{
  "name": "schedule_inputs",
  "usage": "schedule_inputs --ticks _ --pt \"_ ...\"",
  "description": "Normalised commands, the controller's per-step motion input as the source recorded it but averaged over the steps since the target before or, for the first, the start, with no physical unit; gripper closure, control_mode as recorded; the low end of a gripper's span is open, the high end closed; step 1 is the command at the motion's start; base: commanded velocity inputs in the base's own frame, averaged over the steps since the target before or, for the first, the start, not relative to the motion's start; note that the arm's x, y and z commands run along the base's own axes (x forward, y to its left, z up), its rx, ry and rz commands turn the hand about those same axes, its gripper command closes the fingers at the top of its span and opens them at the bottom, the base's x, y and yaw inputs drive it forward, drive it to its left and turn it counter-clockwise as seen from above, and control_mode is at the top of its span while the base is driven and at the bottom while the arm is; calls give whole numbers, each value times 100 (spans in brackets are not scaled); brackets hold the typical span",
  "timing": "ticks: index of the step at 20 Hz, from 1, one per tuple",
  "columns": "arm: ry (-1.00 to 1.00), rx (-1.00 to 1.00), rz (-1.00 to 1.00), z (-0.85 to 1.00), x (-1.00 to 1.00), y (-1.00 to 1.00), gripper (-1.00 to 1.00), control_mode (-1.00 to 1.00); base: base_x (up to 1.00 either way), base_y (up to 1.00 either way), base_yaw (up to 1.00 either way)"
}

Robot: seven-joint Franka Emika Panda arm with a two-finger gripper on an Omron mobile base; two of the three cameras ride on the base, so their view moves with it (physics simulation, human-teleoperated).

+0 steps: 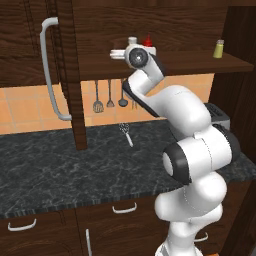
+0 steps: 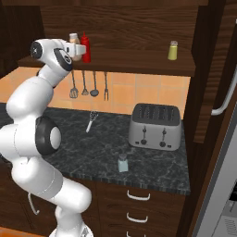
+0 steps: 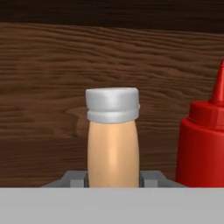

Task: Put the shaker and condiment bottle from the counter next to their counterparts in the cabinet.

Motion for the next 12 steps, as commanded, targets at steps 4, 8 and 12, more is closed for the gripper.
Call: schedule_inputs --ticks 4,8,12 --pt "0 0 0 -25 6 0 -100 -100 0 0 0" --pt "0 0 0 0 4 0 -100 -100 0 0 0" --pt "0 0 0 0 0 -1 -100 -100 0 0 0"
